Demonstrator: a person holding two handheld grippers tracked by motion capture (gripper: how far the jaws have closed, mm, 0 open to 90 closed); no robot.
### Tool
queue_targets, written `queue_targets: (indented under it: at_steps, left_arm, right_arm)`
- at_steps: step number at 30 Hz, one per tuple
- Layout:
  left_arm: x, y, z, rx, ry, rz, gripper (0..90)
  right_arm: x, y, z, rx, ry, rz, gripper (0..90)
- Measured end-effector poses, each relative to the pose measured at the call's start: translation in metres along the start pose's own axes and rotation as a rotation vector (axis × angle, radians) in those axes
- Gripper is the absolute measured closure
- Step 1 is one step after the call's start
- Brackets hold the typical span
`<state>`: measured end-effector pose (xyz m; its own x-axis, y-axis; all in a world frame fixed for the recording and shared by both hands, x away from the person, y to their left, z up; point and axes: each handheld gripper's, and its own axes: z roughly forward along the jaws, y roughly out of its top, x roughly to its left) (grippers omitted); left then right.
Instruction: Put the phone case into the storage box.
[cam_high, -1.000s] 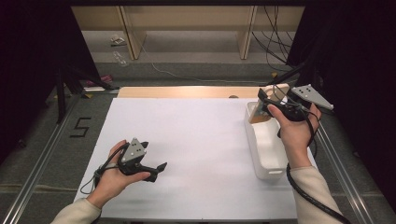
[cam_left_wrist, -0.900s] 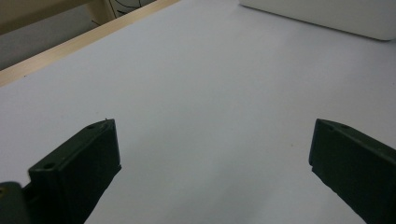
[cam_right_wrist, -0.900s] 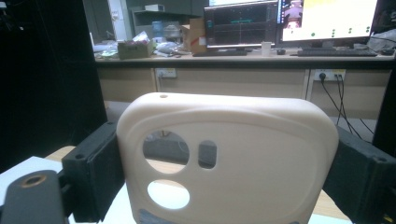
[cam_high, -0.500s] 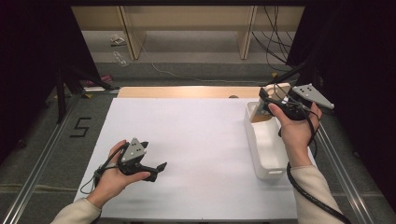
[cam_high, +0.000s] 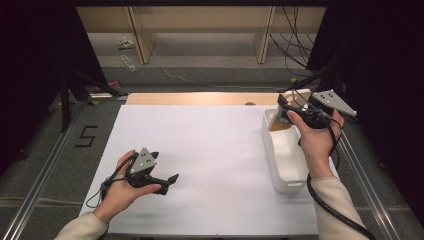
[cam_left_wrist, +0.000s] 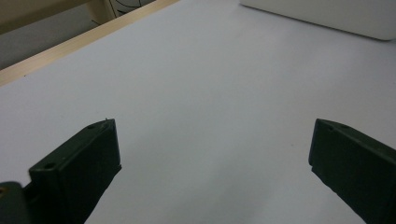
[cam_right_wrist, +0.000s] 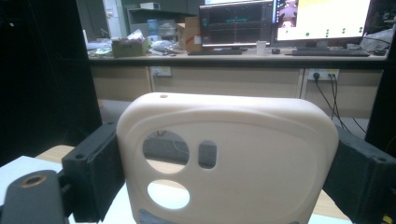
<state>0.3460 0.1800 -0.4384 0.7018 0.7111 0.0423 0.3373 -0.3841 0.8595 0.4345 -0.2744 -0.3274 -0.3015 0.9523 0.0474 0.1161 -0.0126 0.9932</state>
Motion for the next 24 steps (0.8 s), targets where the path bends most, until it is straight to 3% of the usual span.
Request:
queue_targets:
  at_steps: [24]
  left_arm:
    - [0.0005,0.0000,-0.0002,0.001,0.002,0.001,1.5]
  right_arm:
    - [-0.0030,-0.0015,0.0085,0.010,-0.018,-0.021,11.9]
